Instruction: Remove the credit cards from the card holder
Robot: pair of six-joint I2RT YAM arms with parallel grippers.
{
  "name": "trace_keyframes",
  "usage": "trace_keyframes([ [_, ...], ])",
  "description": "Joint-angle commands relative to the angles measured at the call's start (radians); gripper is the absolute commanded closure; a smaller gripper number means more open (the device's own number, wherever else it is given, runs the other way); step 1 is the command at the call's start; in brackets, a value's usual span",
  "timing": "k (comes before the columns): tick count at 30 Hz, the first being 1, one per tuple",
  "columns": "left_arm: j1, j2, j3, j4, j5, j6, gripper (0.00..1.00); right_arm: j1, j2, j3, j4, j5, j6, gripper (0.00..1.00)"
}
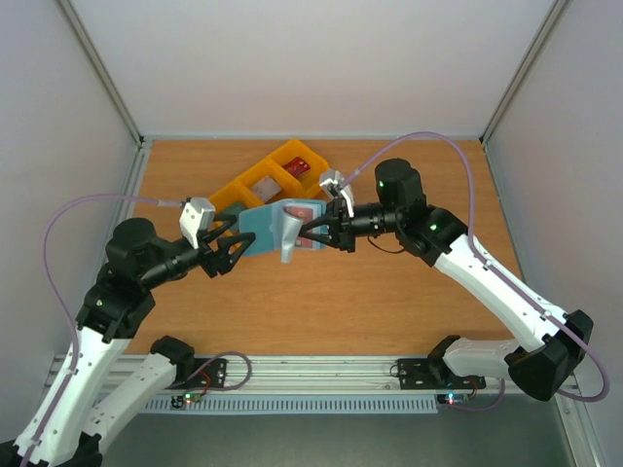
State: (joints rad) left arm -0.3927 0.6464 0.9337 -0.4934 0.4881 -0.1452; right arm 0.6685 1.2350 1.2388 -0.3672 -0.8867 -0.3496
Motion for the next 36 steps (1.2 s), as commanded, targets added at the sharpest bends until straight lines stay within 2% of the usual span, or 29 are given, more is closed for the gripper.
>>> trace_keyframes([
  [1, 0.006, -0.018, -0.021, 0.005, 0.232, 0.126, 0.30, 0.005, -0.013, 0.061, -0.015, 0.070, 0.089, 0.99],
  [3, 0.005, -0.021, -0.041, 0.016, 0.286, 0.173, 0.25, 0.006, -0.014, 0.083, -0.043, 0.173, 0.107, 0.99],
  [6, 0.005, 0.004, -0.057, 0.061, 0.208, 0.123, 0.21, 0.012, -0.021, 0.090, -0.052, 0.217, 0.119, 0.99],
  [9, 0.001, 0.043, -0.055, 0.114, 0.170, 0.078, 0.21, 0.044, -0.020, 0.100, -0.054, 0.199, 0.108, 0.99],
  [13, -0.018, 0.066, -0.054, 0.185, 0.225, 0.024, 0.22, 0.089, -0.007, 0.123, -0.134, 0.286, 0.052, 0.99],
  [17, -0.055, 0.066, -0.078, 0.246, 0.252, 0.030, 0.24, 0.094, 0.009, 0.128, -0.155, 0.449, 0.092, 0.99],
  [20, -0.089, 0.096, -0.087, 0.290, 0.192, -0.012, 0.26, 0.123, 0.044, 0.148, -0.135, 0.552, 0.141, 0.99],
  [24, -0.116, 0.129, -0.068, 0.307, 0.124, -0.024, 0.26, 0.201, 0.106, 0.211, -0.166, 0.815, 0.172, 0.99],
  [27, -0.121, 0.156, -0.065, 0.303, 0.039, -0.031, 0.26, 0.260, 0.140, 0.244, -0.168, 0.898, 0.169, 0.99],
  [30, -0.121, 0.175, -0.059, 0.256, -0.056, -0.024, 0.34, 0.304, 0.155, 0.274, -0.177, 0.928, 0.162, 0.99],
  [34, -0.120, 0.164, -0.065, 0.215, -0.145, 0.009, 0.55, 0.319, 0.152, 0.277, -0.189, 0.898, 0.162, 0.99],
  [36, -0.118, 0.163, -0.068, 0.211, -0.136, 0.012, 0.55, 0.319, 0.155, 0.278, -0.202, 0.897, 0.165, 0.99],
])
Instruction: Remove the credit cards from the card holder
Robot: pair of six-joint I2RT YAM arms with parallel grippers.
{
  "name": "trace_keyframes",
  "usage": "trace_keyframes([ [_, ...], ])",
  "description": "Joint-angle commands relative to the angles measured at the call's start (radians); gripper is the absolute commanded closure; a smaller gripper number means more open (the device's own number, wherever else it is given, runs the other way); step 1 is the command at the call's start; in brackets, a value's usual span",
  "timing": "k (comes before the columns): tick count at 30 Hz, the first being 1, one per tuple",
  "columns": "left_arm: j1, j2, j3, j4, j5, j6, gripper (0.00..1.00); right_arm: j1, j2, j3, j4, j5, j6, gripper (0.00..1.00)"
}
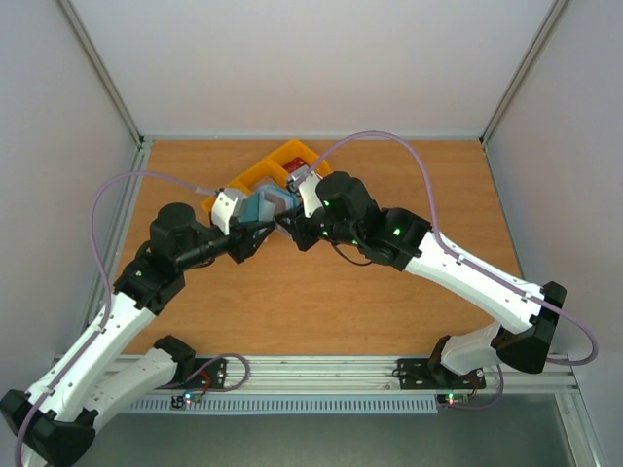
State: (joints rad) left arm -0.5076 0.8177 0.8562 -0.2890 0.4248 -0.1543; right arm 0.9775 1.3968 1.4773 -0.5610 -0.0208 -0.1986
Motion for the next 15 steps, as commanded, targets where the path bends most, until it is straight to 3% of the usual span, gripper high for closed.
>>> trace_keyframes([
  [1, -0.003, -0.007, 0.007, 0.012, -0.055, 0.020, 0.52, 0.010, -0.005, 0.041, -0.011, 0.032, 0.016, 0.99],
  [4, -0.003, 0.001, 0.000, 0.029, -0.042, -0.003, 0.54, 0.012, 0.000, 0.048, 0.000, -0.032, 0.027, 0.99],
  [8, 0.000, -0.012, 0.004, 0.015, -0.063, -0.009, 0.87, 0.009, -0.002, 0.067, -0.019, -0.105, -0.009, 0.97],
  [10, 0.009, -0.027, 0.001, 0.007, -0.050, -0.015, 0.99, -0.010, -0.017, 0.064, -0.029, -0.182, -0.038, 0.83],
  [13, 0.027, -0.051, -0.014, 0.012, 0.003, -0.048, 1.00, -0.058, -0.043, 0.033, -0.025, -0.457, -0.112, 0.54],
  [15, 0.037, -0.061, -0.025, 0.029, 0.045, -0.078, 1.00, -0.090, -0.056, 0.020, -0.046, -0.582, -0.163, 0.40],
])
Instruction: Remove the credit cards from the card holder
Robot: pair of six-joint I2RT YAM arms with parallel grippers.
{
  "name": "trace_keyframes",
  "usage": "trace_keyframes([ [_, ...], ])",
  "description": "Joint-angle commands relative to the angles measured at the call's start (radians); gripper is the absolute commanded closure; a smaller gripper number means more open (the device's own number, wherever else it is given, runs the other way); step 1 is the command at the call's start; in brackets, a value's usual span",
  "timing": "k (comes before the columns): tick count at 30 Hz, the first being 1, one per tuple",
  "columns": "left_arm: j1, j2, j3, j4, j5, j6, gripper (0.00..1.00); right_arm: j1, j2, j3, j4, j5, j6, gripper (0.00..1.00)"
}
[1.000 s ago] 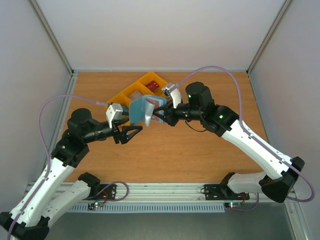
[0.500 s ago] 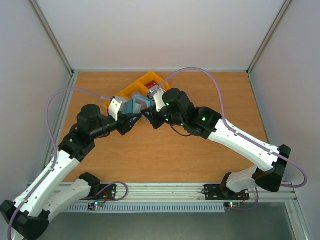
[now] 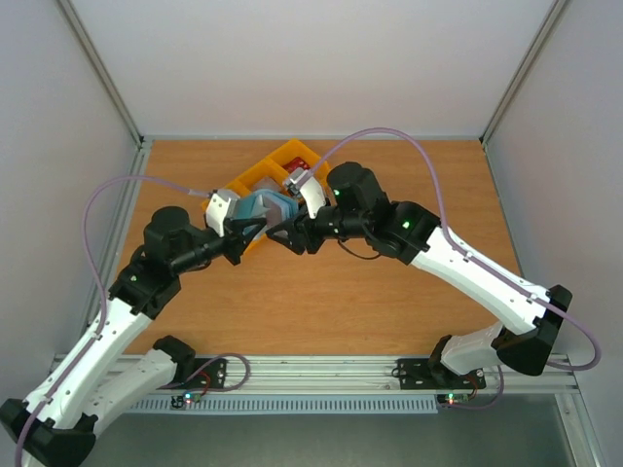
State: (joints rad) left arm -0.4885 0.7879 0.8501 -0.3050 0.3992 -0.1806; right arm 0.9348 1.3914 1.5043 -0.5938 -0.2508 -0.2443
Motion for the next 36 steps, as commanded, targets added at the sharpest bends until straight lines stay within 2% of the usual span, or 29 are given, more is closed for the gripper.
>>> trace_keyframes([
  [1, 0.021, -0.035, -0.025, 0.057, 0.090, -0.062, 1.00, -0.062, -0.060, -0.019, -0.018, -0.381, -0.136, 0.36],
  [7, 0.026, -0.043, -0.020, 0.071, 0.133, -0.092, 1.00, -0.146, -0.104, -0.078, -0.020, -0.386, -0.167, 0.36],
  [11, 0.027, -0.048, -0.020, 0.064, 0.137, -0.074, 1.00, -0.149, -0.120, -0.094, 0.002, -0.385, -0.176, 0.43],
  [15, 0.029, -0.051, -0.023, 0.068, 0.149, -0.077, 1.00, -0.150, -0.119, -0.095, -0.010, -0.399, -0.200, 0.55],
  [22, 0.029, -0.050, -0.020, 0.084, 0.180, -0.064, 1.00, -0.149, -0.106, -0.099, 0.061, -0.274, -0.134, 0.65],
  [29, 0.030, -0.054, -0.020, 0.081, 0.189, -0.071, 1.00, -0.149, -0.077, -0.093, 0.072, -0.225, -0.117, 0.63],
  [36, 0.028, -0.043, -0.017, 0.081, 0.178, -0.072, 1.00, -0.147, -0.047, -0.083, 0.075, -0.181, -0.079, 0.55],
])
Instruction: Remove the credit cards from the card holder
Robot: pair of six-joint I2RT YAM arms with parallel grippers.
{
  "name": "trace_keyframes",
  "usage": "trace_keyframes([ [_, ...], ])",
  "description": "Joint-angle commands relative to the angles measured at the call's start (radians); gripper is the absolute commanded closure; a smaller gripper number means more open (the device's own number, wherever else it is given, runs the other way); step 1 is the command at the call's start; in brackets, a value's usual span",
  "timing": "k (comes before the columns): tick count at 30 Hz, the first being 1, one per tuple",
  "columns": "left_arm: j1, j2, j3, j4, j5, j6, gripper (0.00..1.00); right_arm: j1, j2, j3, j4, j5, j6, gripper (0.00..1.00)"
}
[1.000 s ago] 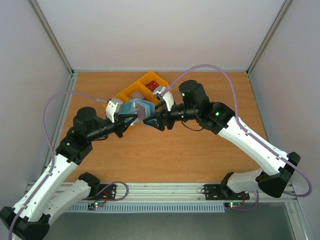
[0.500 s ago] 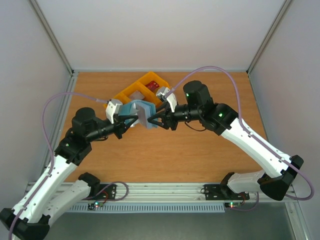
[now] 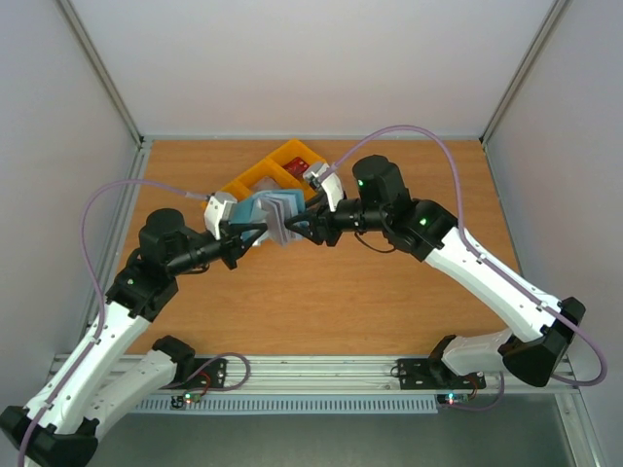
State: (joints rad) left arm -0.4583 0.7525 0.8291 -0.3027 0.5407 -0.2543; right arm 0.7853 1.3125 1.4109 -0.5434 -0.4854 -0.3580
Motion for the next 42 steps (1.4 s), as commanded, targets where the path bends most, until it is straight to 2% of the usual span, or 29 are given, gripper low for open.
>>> trace_keyframes([
  [1, -0.001, -0.008, 0.005, 0.077, 0.036, 0.000, 1.00, 0.003, 0.034, 0.010, 0.026, 0.057, 0.042, 0.53],
  [9, -0.001, -0.007, 0.009, 0.034, -0.043, 0.019, 1.00, 0.031, 0.029, 0.017, 0.013, 0.018, 0.054, 0.41],
  [15, -0.001, -0.008, 0.010, 0.008, -0.072, 0.032, 1.00, 0.045, -0.007, 0.023, -0.024, -0.036, 0.014, 0.36],
  [23, -0.001, -0.019, 0.009, 0.011, -0.045, 0.038, 1.00, 0.040, -0.105, 0.022, -0.095, 0.021, -0.108, 0.33],
  [27, -0.001, -0.020, 0.008, 0.025, -0.028, 0.019, 1.00, 0.040, -0.084, 0.043, -0.095, 0.172, -0.088, 0.34],
  [29, 0.000, -0.021, 0.013, 0.016, -0.053, 0.006, 1.00, 0.040, -0.110, 0.036, -0.066, 0.194, -0.073, 0.37],
  [33, 0.000, -0.020, 0.018, -0.013, -0.118, -0.014, 1.00, 0.048, -0.228, -0.040, 0.067, 0.083, -0.050, 0.46],
  [38, 0.000, -0.024, 0.017, -0.003, -0.104, -0.025, 1.00, 0.061, -0.236, -0.181, 0.270, -0.264, 0.021, 0.50],
  [42, 0.000, -0.021, 0.020, -0.003, -0.109, -0.010, 1.00, 0.061, -0.153, -0.166, 0.340, -0.258, 0.097, 0.55],
])
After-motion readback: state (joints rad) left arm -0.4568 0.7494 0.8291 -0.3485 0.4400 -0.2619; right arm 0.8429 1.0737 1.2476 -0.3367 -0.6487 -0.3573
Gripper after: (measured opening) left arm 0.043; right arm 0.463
